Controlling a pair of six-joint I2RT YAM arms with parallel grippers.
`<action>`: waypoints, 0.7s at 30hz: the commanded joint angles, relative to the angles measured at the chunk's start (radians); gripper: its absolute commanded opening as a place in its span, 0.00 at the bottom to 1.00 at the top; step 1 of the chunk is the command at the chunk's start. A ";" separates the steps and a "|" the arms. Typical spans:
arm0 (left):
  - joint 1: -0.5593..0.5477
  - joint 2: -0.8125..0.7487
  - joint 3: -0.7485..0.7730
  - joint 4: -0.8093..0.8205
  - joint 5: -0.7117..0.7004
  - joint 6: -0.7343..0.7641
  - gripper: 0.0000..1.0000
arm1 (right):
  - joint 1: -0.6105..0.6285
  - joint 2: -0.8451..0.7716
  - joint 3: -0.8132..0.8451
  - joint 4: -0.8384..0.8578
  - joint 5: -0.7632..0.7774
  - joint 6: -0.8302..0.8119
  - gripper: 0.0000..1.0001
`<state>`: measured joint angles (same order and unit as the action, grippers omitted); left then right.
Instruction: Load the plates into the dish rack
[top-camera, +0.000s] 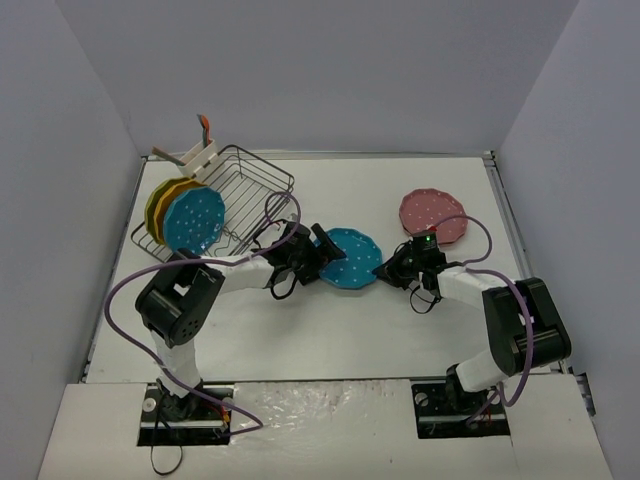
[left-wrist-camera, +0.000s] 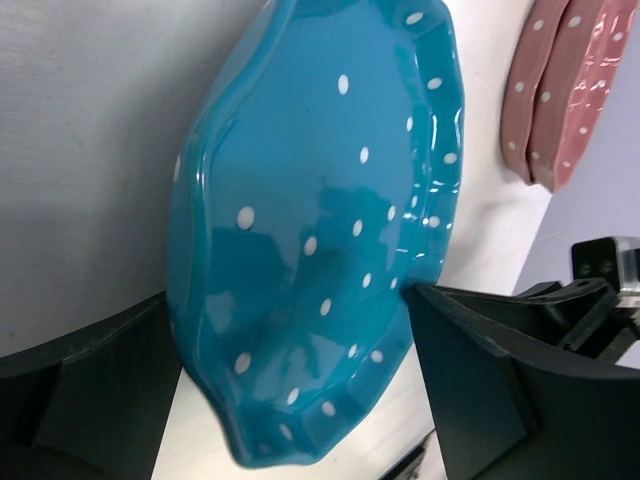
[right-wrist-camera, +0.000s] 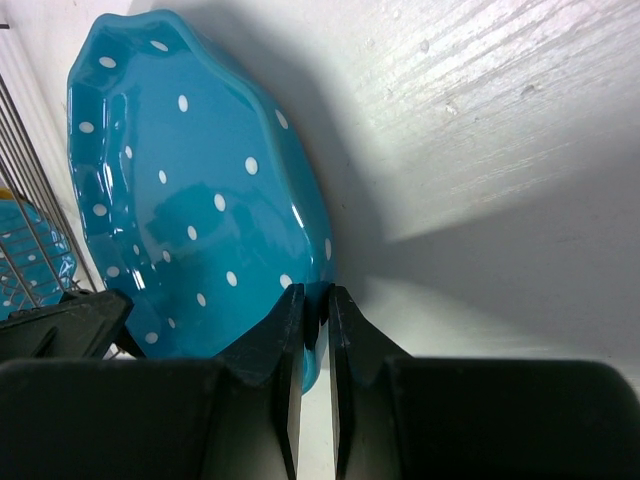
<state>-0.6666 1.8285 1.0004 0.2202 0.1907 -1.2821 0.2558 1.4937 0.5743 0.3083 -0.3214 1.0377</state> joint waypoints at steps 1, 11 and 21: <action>-0.004 0.002 0.032 0.083 0.016 -0.049 0.82 | -0.001 -0.073 0.008 0.150 -0.095 0.053 0.00; -0.004 0.007 -0.037 0.237 0.017 -0.107 0.27 | -0.007 -0.080 -0.040 0.184 -0.135 0.059 0.00; -0.007 -0.067 -0.043 0.245 0.024 -0.057 0.00 | -0.020 -0.177 -0.033 0.054 -0.051 -0.050 0.39</action>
<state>-0.6647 1.8511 0.9230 0.4259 0.2207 -1.3769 0.2306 1.4209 0.5026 0.3462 -0.3531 1.0470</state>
